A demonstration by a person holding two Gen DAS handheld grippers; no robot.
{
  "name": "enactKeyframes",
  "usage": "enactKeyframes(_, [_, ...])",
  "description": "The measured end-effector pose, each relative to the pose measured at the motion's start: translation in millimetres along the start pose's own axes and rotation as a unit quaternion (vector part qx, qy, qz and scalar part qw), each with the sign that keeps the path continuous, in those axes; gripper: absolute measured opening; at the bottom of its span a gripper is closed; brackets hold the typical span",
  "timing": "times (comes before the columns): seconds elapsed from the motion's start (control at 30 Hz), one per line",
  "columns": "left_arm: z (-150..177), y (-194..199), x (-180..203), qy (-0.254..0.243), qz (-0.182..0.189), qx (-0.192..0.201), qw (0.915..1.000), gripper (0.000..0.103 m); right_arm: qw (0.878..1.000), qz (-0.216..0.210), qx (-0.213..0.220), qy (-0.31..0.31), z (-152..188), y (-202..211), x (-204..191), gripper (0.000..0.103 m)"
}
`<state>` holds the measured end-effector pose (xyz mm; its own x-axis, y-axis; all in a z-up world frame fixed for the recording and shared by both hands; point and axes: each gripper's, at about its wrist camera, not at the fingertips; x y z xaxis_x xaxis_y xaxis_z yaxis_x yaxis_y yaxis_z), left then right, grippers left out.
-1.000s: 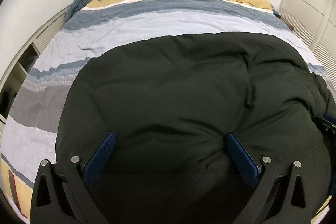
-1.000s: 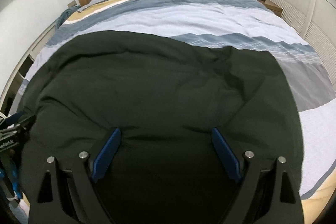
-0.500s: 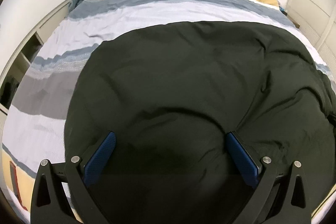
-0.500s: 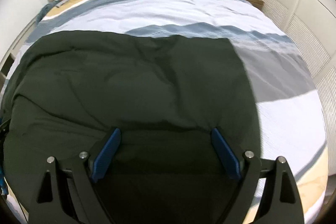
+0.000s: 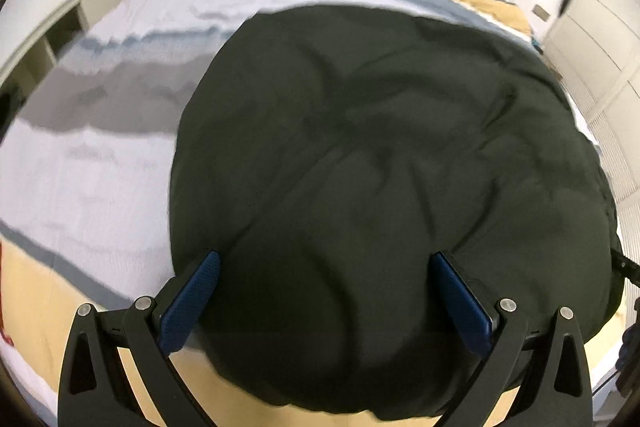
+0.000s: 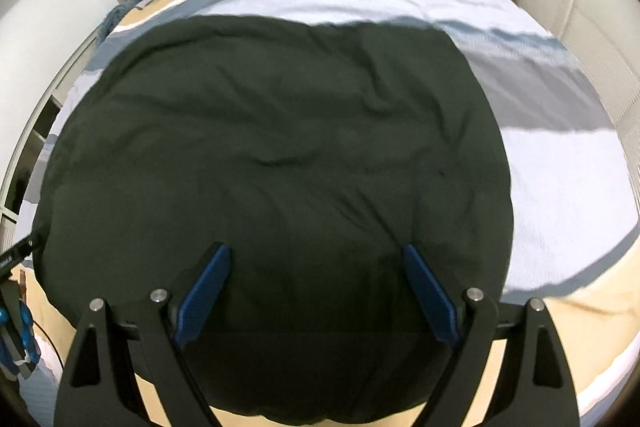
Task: Fold large clothes
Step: 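Grasp the coat bundle with both grippers and lift it off the bed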
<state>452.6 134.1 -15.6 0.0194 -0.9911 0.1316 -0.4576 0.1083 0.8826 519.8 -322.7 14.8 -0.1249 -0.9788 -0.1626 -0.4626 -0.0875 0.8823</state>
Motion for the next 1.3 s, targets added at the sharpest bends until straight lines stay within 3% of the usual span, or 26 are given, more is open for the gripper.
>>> enactKeyframes(0.23, [7, 10, -24, 0.032, -0.003, -0.009, 0.9994, 0.102, 1.000, 0.024, -0.013, -0.016, 5, 10, 32, 0.088])
enactKeyframes(0.5, [-3, 24, -66, 0.065, -0.008, -0.004, 0.9978, 0.102, 0.997, 0.005, -0.013, -0.072, 1, 26, 87, 0.088])
enactKeyframes(0.77, [-20, 22, -108, 0.126, 0.066, 0.008, 0.9898, 0.102, 0.995, -0.009, -0.010, -0.098, -16, 32, 125, 0.088])
enactKeyframes(0.93, [-34, -12, -130, 0.140, 0.120, -0.033, 0.9823, 0.102, 0.991, -0.064, -0.033, -0.116, -31, 19, 139, 0.088])
enactKeyframes(1.13, [-45, -49, -137, 0.167, 0.240, -0.059, 0.9545, 0.102, 0.982, -0.114, -0.066, -0.132, -42, -16, 149, 0.088])
enactKeyframes(1.2, [-47, -65, -134, 0.159, 0.273, -0.075, 0.9458, 0.102, 0.976, -0.143, -0.080, -0.142, -45, -32, 153, 0.088])
enactKeyframes(1.3, [-45, -88, -133, 0.169, 0.325, -0.095, 0.9256, 0.102, 0.960, -0.191, -0.112, -0.168, -42, -61, 161, 0.088])
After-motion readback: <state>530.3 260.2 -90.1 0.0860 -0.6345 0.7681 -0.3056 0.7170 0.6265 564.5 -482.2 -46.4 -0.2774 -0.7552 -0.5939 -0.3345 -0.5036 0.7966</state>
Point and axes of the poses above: each gripper's, at about its wrist camera, not at the fingertips, and y roughly against the way its jaws point, x to its right, z to its underside, and after that the axes turned 4 degrees about -y, right-handed
